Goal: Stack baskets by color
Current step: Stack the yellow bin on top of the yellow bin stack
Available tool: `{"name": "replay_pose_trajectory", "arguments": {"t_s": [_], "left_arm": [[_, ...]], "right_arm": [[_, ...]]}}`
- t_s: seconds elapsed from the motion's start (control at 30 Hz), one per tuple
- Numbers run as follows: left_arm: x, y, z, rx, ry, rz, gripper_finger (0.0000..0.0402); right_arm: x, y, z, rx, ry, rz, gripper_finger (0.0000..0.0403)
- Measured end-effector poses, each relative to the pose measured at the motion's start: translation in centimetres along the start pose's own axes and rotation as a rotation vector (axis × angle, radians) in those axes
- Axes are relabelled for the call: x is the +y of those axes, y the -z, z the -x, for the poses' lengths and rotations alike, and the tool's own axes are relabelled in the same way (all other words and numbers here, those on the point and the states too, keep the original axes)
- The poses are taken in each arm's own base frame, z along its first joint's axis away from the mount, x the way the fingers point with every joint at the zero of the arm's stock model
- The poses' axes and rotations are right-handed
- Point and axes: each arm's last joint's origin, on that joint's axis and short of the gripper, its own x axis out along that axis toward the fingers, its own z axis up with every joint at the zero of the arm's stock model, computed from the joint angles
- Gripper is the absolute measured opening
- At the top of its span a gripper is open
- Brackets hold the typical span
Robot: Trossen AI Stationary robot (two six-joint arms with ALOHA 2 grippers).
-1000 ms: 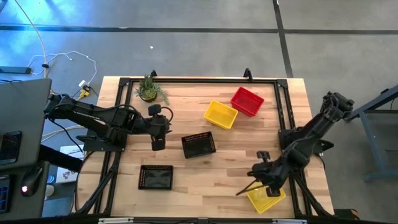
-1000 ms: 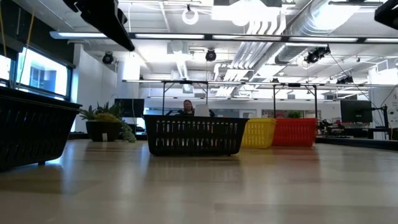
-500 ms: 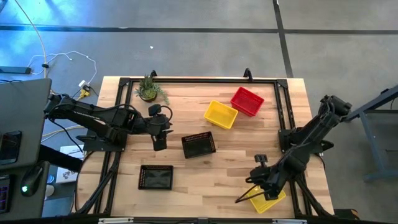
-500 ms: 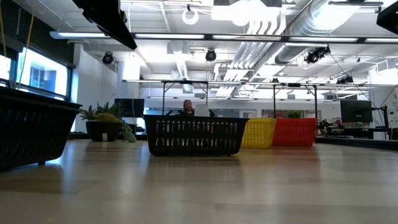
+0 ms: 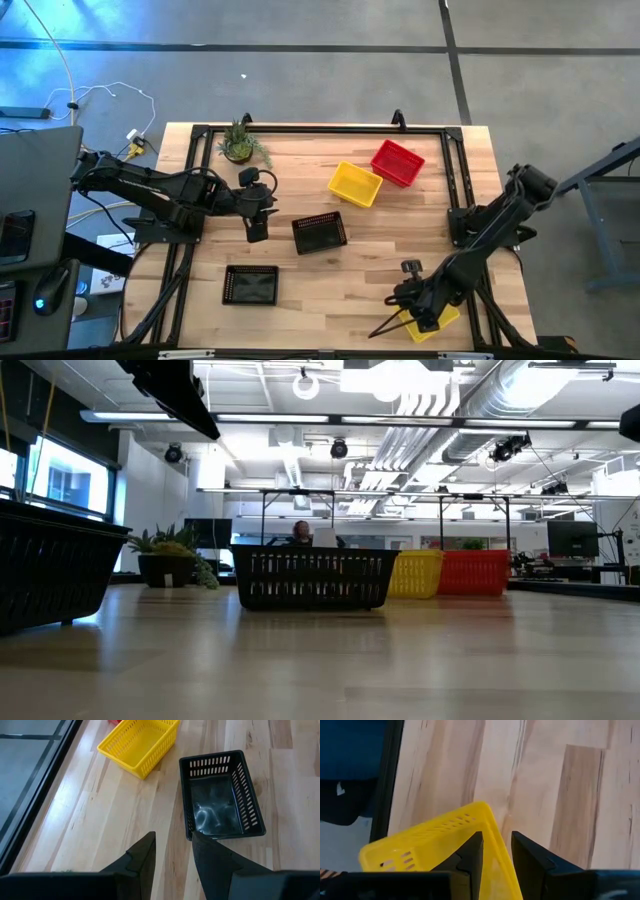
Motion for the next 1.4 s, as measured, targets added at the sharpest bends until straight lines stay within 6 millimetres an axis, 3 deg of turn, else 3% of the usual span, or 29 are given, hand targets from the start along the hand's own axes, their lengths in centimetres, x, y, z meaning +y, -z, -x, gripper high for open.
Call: {"name": "replay_pose_trajectory", "arguments": {"t_s": [0.5,0.73,0.83,1.17,1.4], "left_arm": [[0.0,0.0,0.0,-0.001,0.001,0.0,0.0115],[0.0,0.0,0.0,-0.001,0.001,0.0,0.0115],[0.0,0.0,0.0,-0.001,0.001,0.0,0.0115],[0.0,0.0,0.0,-0.001,0.001,0.0,0.0115],[0.0,0.0,0.0,0.001,0.0,-0.009,0.0115]], "right_arm": [[-0.2,1.0,-3.0,0.159,0.079,-0.049,0.0086],[-0.5,1.2,-3.3,0.217,0.091,-0.131,0.0012],[-0.7,1.1,-3.3,0.218,0.091,-0.162,0.0009],[-3.3,-0.7,-3.4,0.214,0.103,-0.285,0.0001],[-6.7,-2.6,-1.1,0.106,0.13,-0.386,0.0]]}}
